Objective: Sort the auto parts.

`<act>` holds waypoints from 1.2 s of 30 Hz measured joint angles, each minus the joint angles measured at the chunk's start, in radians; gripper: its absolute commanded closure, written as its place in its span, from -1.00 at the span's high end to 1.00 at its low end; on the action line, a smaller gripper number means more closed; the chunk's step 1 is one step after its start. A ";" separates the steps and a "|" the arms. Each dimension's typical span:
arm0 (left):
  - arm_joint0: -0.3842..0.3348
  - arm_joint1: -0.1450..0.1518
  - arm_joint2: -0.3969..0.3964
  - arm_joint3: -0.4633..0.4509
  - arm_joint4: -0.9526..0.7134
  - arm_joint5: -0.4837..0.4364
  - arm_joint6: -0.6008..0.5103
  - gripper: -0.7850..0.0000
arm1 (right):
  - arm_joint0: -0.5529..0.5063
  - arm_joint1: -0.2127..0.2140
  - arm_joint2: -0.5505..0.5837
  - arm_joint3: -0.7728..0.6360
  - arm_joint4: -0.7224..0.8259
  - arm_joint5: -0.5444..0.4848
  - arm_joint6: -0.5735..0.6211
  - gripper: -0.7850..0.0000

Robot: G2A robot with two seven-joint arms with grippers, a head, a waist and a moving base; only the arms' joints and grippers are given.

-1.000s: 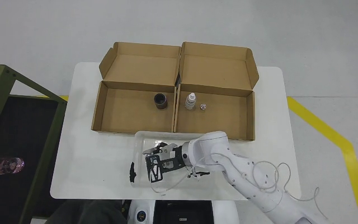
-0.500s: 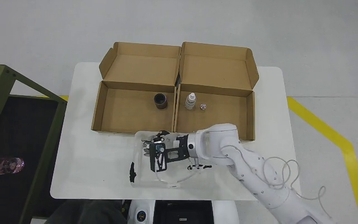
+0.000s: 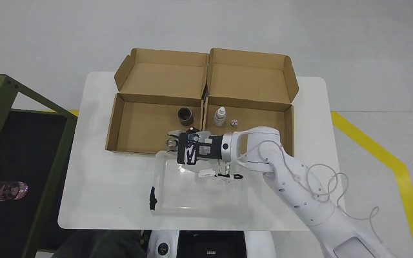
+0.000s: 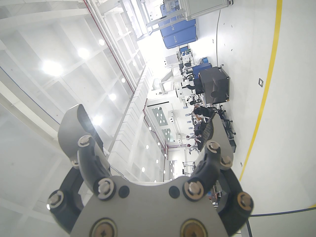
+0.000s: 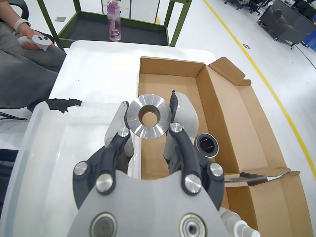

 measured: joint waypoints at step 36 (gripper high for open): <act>0.000 0.000 0.000 0.000 0.000 0.000 0.000 1.00 | 0.303 -0.159 -0.262 0.503 0.116 0.137 0.179 -1.00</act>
